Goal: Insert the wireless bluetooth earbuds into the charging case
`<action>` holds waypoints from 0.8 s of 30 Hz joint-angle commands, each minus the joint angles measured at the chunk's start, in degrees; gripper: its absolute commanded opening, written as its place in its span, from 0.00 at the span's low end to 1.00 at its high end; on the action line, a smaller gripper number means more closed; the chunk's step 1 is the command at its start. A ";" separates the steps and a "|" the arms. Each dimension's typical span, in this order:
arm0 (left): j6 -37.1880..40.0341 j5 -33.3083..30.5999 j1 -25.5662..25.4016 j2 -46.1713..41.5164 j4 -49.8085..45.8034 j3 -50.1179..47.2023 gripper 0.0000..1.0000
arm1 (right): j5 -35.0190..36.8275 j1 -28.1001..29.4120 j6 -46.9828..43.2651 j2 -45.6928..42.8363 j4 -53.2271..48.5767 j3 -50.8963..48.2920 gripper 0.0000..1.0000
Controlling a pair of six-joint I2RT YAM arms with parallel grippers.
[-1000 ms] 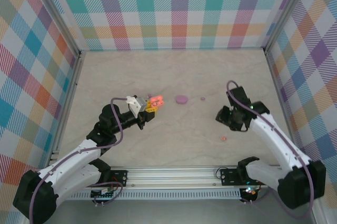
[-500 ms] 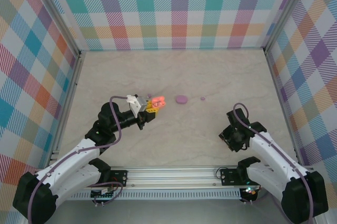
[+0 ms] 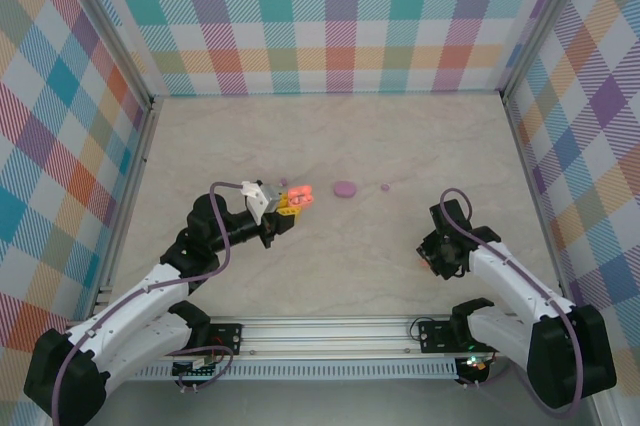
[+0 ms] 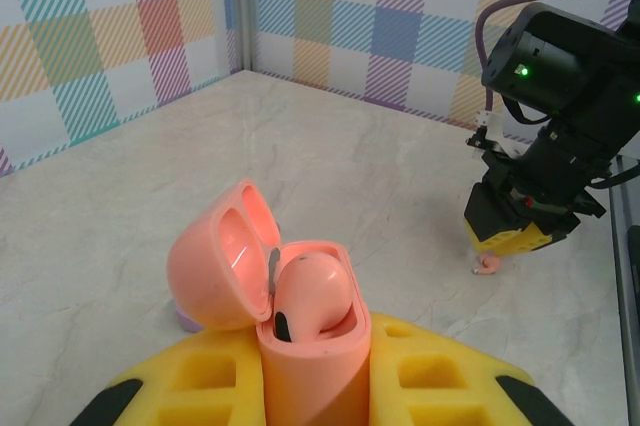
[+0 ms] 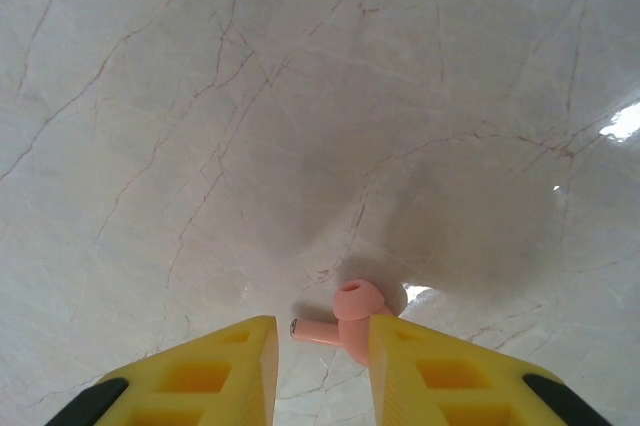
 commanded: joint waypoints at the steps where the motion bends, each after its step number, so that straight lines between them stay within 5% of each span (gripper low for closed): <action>1: 0.10 0.49 0.09 0.59 0.19 2.64 0.00 | -0.14 -0.47 -0.45 0.05 0.28 -0.74 0.32; 16: 0.03 1.07 0.13 0.33 -0.07 2.82 0.00 | -1.33 -0.87 -3.86 0.46 -1.19 1.08 0.45; 24: 0.11 1.08 0.09 0.00 -0.16 2.78 0.00 | -1.41 -0.90 -7.43 2.11 -4.68 5.74 0.42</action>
